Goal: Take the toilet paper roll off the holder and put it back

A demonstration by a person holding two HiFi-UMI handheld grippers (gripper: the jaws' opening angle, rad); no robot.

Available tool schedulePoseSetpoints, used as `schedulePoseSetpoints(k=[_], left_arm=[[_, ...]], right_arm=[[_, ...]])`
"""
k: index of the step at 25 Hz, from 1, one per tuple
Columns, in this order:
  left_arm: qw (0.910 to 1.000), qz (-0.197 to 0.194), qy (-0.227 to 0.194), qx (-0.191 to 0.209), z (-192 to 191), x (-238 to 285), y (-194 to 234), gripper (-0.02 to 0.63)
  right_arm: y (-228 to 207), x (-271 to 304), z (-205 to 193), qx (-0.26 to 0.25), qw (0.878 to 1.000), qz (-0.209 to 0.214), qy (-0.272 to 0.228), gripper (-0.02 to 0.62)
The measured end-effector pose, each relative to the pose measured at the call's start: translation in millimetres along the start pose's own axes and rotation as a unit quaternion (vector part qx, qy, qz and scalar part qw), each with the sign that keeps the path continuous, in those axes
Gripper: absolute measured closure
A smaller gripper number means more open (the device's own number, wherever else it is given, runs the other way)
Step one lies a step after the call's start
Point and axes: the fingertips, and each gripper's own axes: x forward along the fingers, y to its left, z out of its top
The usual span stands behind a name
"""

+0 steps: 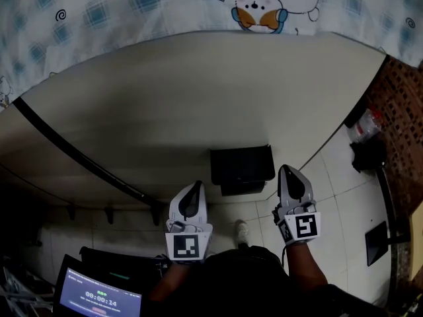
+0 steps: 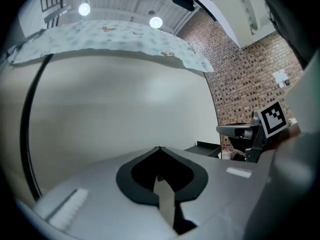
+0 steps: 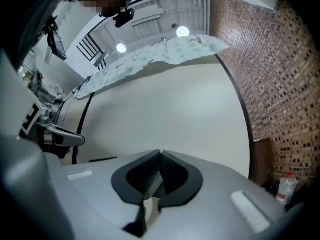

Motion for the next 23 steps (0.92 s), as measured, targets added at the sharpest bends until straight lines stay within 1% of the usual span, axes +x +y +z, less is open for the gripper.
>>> schedulePoseSetpoints(k=[8, 14, 20, 23], left_arm=[[0.9999, -0.007, -0.006, -0.003, 3, -4, -11, 0.589], [0.9998, -0.004, -0.021, -0.001, 12, -7, -12, 0.588], [0.9999, -0.006, -0.012, -0.006, 9, -7, -15, 0.589], [0.9998, -0.008, -0.011, -0.012, 8, -7, -16, 0.588]], right_arm=[[24, -1, 21, -0.033, 0.999, 0.019, -0.020, 0.594], [33, -3, 23, -0.029, 0.999, 0.026, -0.023, 0.594], [35, -4, 22, -0.025, 0.999, 0.032, -0.022, 0.594], [32, -5, 17, -0.011, 0.999, 0.033, -0.017, 0.594]])
